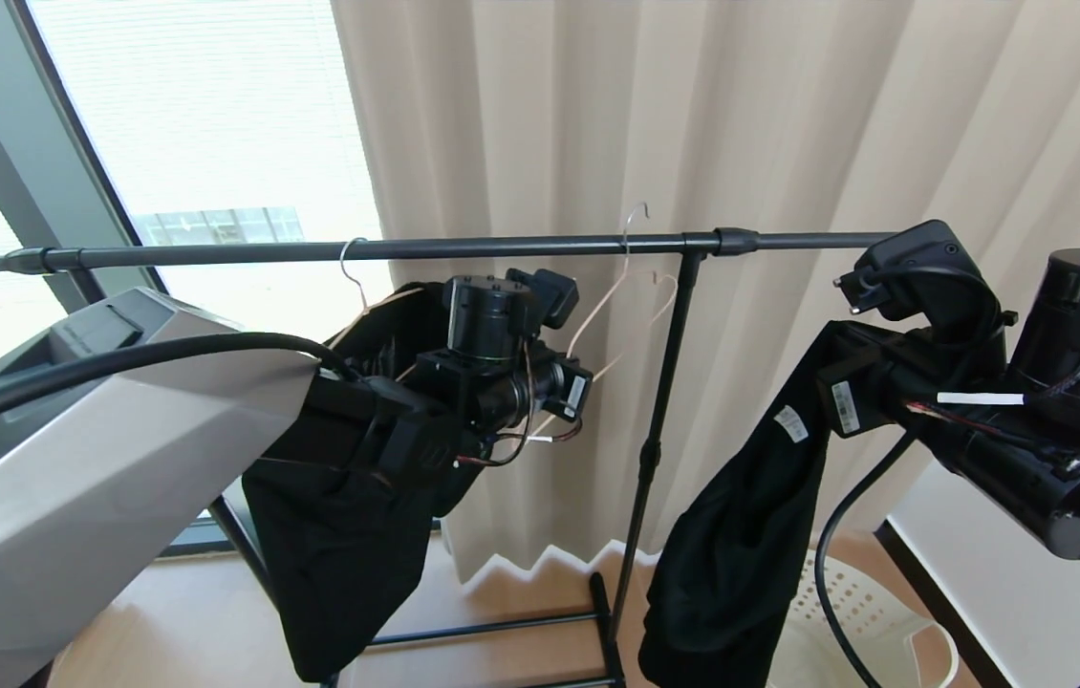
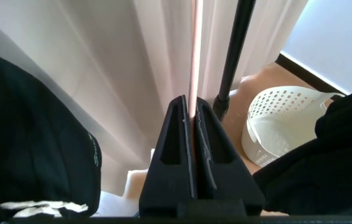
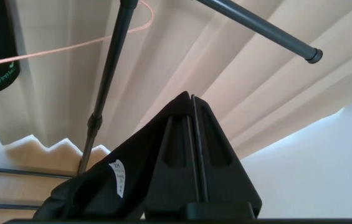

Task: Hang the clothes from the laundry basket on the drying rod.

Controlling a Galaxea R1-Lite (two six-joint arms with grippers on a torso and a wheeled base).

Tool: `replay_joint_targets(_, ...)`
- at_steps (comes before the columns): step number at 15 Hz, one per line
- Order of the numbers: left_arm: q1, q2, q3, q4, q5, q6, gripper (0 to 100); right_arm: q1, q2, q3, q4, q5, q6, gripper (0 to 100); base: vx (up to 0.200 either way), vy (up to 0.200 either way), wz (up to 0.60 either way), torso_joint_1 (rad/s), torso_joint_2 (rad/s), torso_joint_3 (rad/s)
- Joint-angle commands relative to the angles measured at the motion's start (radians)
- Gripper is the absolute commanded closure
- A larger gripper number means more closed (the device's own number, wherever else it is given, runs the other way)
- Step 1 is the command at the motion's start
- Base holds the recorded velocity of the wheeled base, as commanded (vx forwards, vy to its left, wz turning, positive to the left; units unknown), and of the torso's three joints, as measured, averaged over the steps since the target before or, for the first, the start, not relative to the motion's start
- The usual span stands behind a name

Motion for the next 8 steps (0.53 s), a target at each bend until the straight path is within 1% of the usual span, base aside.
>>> replay_joint_targets(1,0.001,-0.049,0.039,-0.002,-0.001,0.000,100,0.000,0.002,0.001,0.000,0.000,0.000,100,0.000,0.000,0.00,0.000,0.00,0.000)
replay_joint_targets(5,0.010,-0.143,0.145,-0.011,0.001,0.000,100,0.000,0.006,0.002,0.000,0.000,0.000,100,0.000,0.000,0.00,0.000,0.00,0.000)
replay_joint_targets(8,0.021,-0.243,0.272,-0.020,-0.001,0.000,100,0.000,0.009,0.002,0.000,0.000,0.000,100,0.000,0.000,0.00,0.000,0.00,0.000)
